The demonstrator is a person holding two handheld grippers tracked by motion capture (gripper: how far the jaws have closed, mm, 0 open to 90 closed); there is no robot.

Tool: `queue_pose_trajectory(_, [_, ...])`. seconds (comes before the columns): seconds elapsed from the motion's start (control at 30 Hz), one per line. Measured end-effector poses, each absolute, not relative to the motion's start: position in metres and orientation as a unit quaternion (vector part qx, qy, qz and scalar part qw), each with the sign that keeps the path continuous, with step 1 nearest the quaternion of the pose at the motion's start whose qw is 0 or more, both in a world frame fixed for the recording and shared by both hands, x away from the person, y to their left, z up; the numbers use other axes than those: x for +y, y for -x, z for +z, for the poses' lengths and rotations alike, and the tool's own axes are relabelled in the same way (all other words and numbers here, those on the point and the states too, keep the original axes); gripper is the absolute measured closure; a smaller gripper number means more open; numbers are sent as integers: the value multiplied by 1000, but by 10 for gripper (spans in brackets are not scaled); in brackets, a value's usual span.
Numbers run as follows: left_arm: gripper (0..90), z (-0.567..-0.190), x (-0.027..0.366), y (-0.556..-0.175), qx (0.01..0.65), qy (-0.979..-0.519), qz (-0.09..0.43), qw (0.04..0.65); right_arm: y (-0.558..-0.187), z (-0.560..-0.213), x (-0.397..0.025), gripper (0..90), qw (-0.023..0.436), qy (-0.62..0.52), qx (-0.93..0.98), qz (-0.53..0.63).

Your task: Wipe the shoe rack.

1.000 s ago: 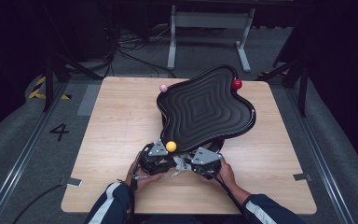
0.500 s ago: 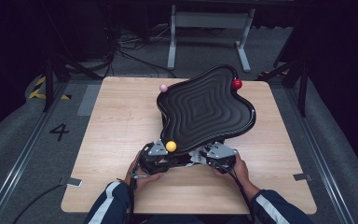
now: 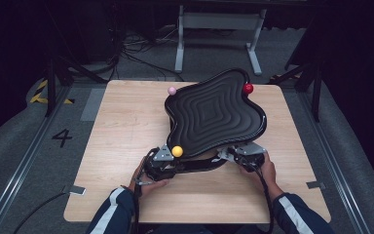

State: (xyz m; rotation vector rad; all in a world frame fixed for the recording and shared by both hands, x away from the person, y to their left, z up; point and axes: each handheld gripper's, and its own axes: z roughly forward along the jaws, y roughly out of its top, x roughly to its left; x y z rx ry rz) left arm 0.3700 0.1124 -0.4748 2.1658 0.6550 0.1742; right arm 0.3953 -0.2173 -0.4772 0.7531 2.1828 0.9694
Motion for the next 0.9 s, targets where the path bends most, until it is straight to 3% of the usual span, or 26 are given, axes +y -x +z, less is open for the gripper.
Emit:
queue_pose_trajectory(0.07, [723, -475, 113, -370, 262, -865, 69, 423, -400, -476, -225, 804, 334, -291, 824, 353])
queue_pose_trajectory(0.33, [720, -476, 115, -371, 264, -861, 64, 429, -405, -480, -236, 803, 332, -291, 824, 355])
queue_pose_trajectory(0.47, [719, -476, 117, -373, 263, -862, 66, 428, -399, -478, -227, 807, 330, -283, 826, 358])
queue_pose_trajectory(0.6, [718, -476, 117, -374, 262, -861, 64, 431, -394, -474, -221, 804, 296, -279, 833, 374])
queue_pose_trajectory(0.9, [718, -477, 116, -373, 264, -861, 68, 430, -372, -477, -169, 802, 269, -223, 855, 383])
